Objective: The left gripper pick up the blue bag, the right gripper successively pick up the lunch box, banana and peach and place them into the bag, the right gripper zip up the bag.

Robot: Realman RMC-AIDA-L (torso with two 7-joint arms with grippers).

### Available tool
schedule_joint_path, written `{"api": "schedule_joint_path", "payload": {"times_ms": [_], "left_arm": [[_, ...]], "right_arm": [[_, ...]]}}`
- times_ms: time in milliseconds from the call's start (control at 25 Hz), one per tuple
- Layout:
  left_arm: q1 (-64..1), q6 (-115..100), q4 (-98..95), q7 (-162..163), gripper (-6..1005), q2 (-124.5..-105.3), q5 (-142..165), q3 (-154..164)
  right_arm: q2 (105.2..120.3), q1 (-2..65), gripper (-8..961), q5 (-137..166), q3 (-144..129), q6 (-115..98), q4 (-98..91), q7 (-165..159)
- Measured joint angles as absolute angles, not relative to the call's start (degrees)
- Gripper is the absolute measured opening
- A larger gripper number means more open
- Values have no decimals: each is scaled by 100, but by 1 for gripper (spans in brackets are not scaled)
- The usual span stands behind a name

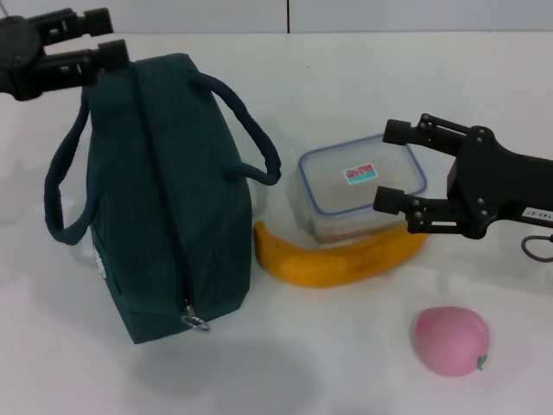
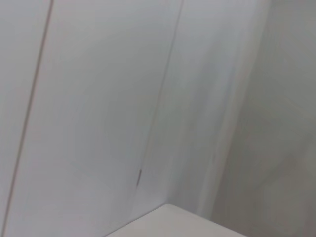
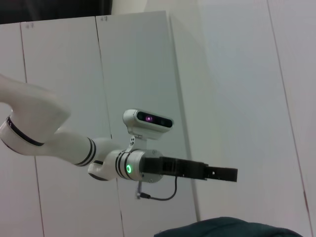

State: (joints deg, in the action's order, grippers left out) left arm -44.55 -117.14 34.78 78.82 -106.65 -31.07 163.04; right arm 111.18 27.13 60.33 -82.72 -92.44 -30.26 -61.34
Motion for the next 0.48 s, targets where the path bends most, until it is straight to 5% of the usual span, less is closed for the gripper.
{"api": "schedule_joint_path", "payload": {"times_ms": [480], "left_arm": [[-4448, -11695, 3872, 8559, 813, -10550, -2731, 16312]], "right_arm": [[11181, 2844, 857, 6043, -7993, -9196, -3029, -6025]]}}
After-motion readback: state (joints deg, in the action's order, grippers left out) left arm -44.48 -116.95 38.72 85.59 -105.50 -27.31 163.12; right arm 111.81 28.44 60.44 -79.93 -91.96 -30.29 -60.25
